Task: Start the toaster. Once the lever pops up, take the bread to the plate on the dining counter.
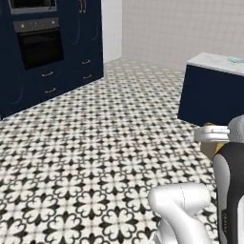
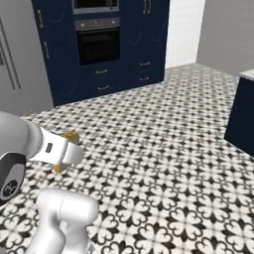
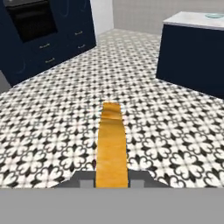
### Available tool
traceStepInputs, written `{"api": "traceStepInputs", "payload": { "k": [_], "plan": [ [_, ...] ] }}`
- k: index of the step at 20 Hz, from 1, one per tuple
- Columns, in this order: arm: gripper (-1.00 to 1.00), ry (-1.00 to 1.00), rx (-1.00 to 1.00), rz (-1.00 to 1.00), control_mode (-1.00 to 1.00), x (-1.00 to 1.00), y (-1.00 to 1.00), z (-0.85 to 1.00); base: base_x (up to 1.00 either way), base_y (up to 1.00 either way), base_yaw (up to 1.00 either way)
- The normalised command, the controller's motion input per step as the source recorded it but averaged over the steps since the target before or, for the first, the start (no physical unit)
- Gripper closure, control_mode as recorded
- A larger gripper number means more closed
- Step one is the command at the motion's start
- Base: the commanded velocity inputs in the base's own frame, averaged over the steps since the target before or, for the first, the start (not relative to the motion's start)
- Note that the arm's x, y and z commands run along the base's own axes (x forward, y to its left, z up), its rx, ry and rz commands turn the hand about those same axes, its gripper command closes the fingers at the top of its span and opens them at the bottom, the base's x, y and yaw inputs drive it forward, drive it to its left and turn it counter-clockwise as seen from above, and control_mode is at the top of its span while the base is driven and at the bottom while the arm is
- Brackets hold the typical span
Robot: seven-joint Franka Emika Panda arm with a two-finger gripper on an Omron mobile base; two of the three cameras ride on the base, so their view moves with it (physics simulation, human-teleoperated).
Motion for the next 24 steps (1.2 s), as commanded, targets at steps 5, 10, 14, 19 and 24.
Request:
{"api": "traceStepInputs", "payload": {
  "k": [5,10,14,19,24],
  "plan": [
    [1.0,0.0,0.0,0.0,1.0,0.0,0.0,0.0,0.99,0.0,-0.5],
    [1.0,0.0,0.0,0.0,1.0,0.0,0.0,0.0,1.0,0.1,-0.49],
    [1.0,0.0,0.0,0.0,1.0,0.0,0.0,0.0,0.98,0.44,-0.52],
    [1.0,0.0,0.0,0.0,1.0,0.0,0.0,0.0,0.98,0.84,-0.5],
    [1.0,0.0,0.0,0.0,1.0,0.0,0.0,0.0,0.95,0.99,-0.45]
  ]
}}
